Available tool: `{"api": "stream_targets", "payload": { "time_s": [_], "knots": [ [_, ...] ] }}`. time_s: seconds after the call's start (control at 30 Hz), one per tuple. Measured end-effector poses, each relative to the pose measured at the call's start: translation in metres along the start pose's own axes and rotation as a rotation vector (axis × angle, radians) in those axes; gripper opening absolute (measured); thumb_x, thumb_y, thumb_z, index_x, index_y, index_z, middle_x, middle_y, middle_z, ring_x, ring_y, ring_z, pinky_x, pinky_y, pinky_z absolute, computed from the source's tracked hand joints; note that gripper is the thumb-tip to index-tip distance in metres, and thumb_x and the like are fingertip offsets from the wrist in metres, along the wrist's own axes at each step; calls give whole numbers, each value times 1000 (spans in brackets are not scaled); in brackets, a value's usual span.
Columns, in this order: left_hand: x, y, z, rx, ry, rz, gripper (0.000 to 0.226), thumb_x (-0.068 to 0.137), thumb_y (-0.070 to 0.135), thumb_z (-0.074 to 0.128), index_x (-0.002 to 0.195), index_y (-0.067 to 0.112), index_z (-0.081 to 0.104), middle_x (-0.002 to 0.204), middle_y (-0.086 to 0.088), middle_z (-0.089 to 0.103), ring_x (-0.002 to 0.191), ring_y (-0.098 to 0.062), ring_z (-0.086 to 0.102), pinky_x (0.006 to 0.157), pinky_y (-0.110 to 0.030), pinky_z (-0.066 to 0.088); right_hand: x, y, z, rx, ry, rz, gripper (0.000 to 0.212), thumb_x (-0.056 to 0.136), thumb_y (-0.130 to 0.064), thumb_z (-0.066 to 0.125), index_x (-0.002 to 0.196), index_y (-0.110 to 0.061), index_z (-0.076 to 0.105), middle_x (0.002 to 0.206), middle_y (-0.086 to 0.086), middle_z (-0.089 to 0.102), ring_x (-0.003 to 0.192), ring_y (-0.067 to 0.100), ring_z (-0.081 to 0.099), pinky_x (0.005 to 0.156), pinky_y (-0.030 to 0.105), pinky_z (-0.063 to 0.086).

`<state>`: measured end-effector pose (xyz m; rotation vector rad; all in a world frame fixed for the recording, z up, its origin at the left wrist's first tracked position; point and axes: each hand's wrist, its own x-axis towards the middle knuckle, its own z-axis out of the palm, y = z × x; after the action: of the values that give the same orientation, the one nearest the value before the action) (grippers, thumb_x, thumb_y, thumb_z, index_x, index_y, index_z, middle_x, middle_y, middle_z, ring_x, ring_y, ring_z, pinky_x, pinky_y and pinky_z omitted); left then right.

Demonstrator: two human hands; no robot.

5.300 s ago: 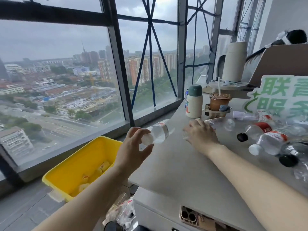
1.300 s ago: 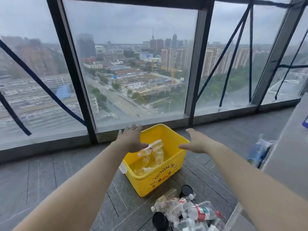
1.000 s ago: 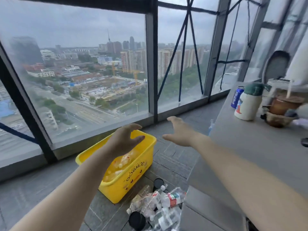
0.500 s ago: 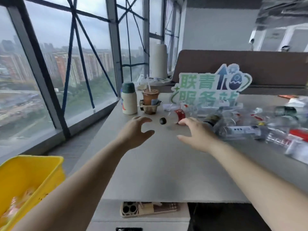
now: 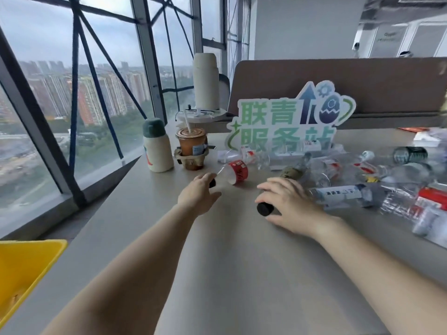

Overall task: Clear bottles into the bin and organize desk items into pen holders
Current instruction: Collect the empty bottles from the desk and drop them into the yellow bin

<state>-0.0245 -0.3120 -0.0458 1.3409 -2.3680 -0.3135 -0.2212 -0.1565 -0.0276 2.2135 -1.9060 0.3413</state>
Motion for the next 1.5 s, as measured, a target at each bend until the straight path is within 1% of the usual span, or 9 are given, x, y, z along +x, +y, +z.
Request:
{"api": "stream_targets", "payload": {
  "time_s": [0.17, 0.57, 0.7, 1.0, 1.17, 1.23, 1.3, 1.37, 1.5],
  "knots": [
    [6, 5, -1, -49, 119, -13, 38, 83, 23, 68, 116, 13, 53, 121, -11, 53, 101, -31, 57, 74, -33, 44, 7, -7, 1, -77, 188, -135, 43, 57, -19, 87, 95, -21, 68, 105, -2, 67, 106, 26, 63, 90, 42, 45],
    [-171, -81, -144, -261, 482, 27, 25, 77, 14, 77, 98, 19, 65, 98, 5, 53, 81, -13, 65, 78, -32, 57, 42, -149, -48, -22, 572, -433, 35, 84, -40, 56, 104, -14, 69, 90, 6, 67, 80, 27, 63, 64, 40, 55],
    [-247, -134, -210, -154, 618, -104, 23, 77, 13, 76, 97, 16, 64, 100, -2, 54, 82, -22, 65, 79, -45, 56, 64, -233, -64, 205, 692, -505, 37, 89, -40, 52, 105, -11, 67, 90, 10, 69, 81, 31, 64, 68, 41, 56],
    [-396, -216, -310, 186, 937, -225, 27, 81, 16, 73, 106, 14, 63, 104, 5, 49, 86, -17, 64, 80, -33, 58, 116, -421, -63, 666, 878, -722, 27, 92, -22, 59, 109, -1, 65, 106, 15, 64, 100, 27, 57, 90, 23, 39],
    [-418, -268, -340, 373, 990, -276, 30, 81, 14, 73, 107, 8, 61, 106, -9, 55, 89, -24, 63, 77, -31, 56, 167, -506, -45, 813, 959, -769, 24, 92, -19, 59, 111, -3, 58, 111, 18, 63, 105, 28, 56, 92, 31, 44],
    [-407, -302, -342, 451, 883, -458, 48, 85, 14, 69, 129, 12, 50, 129, -15, 49, 110, -32, 58, 87, -37, 52, 193, -537, -18, 778, 754, -703, 33, 93, -24, 56, 119, -5, 51, 126, 19, 56, 114, 32, 55, 93, 39, 50],
    [-403, -339, -330, 513, 388, -879, 90, 88, 21, 64, 152, 21, 1, 160, -11, -2, 144, -38, 15, 114, -48, 24, 207, -558, 20, 499, 133, -568, 65, 89, -37, 59, 143, -12, 30, 154, 14, 25, 135, 39, 35, 103, 51, 42],
    [-407, -363, -307, 443, -93, -1136, 108, 87, 39, 64, 147, 25, -25, 153, -6, -34, 144, -36, -16, 116, -52, -2, 208, -565, 63, 134, -379, -458, 92, 85, -46, 63, 152, -24, 5, 161, 4, -6, 146, 40, 5, 115, 53, 20],
    [-411, -382, -275, 344, -246, -1082, 107, 84, 51, 63, 150, 27, -17, 157, -6, -23, 146, -32, -13, 118, -52, -2, 204, -555, 97, 90, -484, -528, 87, 84, -55, 61, 152, -32, 11, 160, -3, 11, 147, 30, 12, 116, 49, 18]
  ]
}}
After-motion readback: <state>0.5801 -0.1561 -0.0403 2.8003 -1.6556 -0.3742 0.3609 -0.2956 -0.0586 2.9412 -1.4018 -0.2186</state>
